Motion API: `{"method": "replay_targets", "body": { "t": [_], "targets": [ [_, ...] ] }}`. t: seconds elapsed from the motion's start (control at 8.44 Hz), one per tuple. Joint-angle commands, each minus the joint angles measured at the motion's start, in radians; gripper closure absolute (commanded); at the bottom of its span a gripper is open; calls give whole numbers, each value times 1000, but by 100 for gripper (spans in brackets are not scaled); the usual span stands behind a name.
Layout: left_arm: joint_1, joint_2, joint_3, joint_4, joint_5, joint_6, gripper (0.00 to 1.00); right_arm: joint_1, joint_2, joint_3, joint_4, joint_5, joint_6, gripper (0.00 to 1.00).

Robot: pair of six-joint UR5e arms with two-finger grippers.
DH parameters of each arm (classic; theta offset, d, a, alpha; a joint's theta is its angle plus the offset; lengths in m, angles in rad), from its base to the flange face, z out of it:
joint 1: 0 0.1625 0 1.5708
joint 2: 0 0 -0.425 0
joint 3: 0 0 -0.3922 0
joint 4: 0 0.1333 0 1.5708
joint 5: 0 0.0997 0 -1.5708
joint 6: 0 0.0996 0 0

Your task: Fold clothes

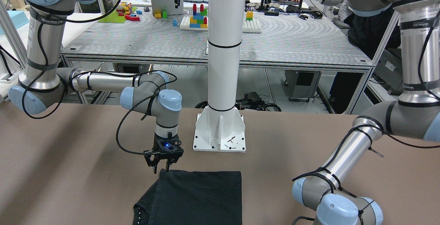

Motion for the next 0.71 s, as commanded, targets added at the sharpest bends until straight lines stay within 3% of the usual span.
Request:
{"method": "replay_targets", "body": {
  "t": [0.0, 0.24, 0.47, 0.59],
  "targets": [
    [6, 0, 0, 0, 1, 0, 6, 29, 7, -16, 67, -1, 233, 5],
    [8, 0, 0, 0, 14, -6, 6, 30, 7, -28, 178, -12, 575, 5],
    [8, -1, 1, 0, 14, -6, 6, 34, 8, -52, 190, -15, 707, 5],
    [8, -1, 0, 0, 15, -6, 6, 31, 7, -52, 191, -29, 907, 6]
  ]
}}
